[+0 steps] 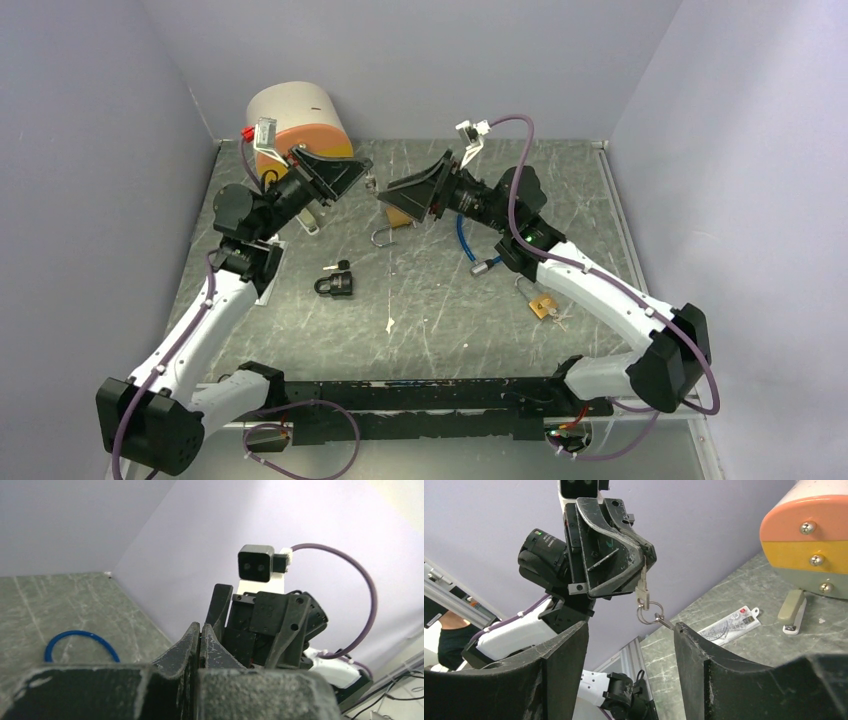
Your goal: Unlock with the key
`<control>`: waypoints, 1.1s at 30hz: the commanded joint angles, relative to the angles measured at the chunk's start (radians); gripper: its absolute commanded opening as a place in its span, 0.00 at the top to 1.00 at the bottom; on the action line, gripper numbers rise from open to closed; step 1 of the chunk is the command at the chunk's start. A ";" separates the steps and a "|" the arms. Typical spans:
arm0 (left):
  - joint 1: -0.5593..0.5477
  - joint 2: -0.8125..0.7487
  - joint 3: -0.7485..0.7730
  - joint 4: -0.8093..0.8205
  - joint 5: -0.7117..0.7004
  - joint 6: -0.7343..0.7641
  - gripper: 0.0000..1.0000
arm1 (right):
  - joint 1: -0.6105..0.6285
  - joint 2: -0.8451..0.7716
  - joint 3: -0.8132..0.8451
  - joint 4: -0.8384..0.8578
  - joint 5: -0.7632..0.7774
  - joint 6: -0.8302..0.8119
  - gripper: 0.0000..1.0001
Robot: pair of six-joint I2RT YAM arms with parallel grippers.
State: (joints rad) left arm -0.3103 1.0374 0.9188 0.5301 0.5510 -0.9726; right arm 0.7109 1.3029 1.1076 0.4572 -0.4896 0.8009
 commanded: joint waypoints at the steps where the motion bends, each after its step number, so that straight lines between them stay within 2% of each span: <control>1: -0.003 0.004 -0.029 0.216 -0.032 -0.176 0.97 | -0.004 -0.011 0.023 0.077 -0.004 -0.002 0.37; 6: -0.003 0.025 -0.016 0.244 -0.004 -0.217 0.97 | -0.004 0.025 -0.001 0.215 -0.011 0.091 0.49; 13: -0.002 0.037 -0.024 0.272 -0.004 -0.239 0.97 | -0.005 0.089 0.071 0.246 -0.028 0.114 0.54; 19: -0.003 0.035 -0.034 0.281 0.006 -0.242 0.98 | -0.004 0.113 0.076 0.287 -0.028 0.137 0.66; 21: -0.003 0.028 -0.046 0.284 -0.003 -0.241 0.97 | -0.004 0.113 0.073 0.296 -0.027 0.141 0.64; 24: -0.003 0.026 -0.052 0.285 -0.003 -0.242 0.97 | -0.004 0.111 0.067 0.309 -0.023 0.145 0.56; 26: -0.003 0.025 -0.055 0.283 -0.005 -0.244 0.97 | -0.004 0.115 0.067 0.317 -0.025 0.151 0.55; 33: -0.002 0.020 -0.061 0.284 -0.014 -0.248 0.97 | -0.004 0.151 0.080 0.354 -0.062 0.197 0.78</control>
State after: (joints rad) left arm -0.3103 1.0790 0.8577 0.7609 0.5438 -1.2087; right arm 0.7101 1.4395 1.1473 0.7216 -0.5194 0.9623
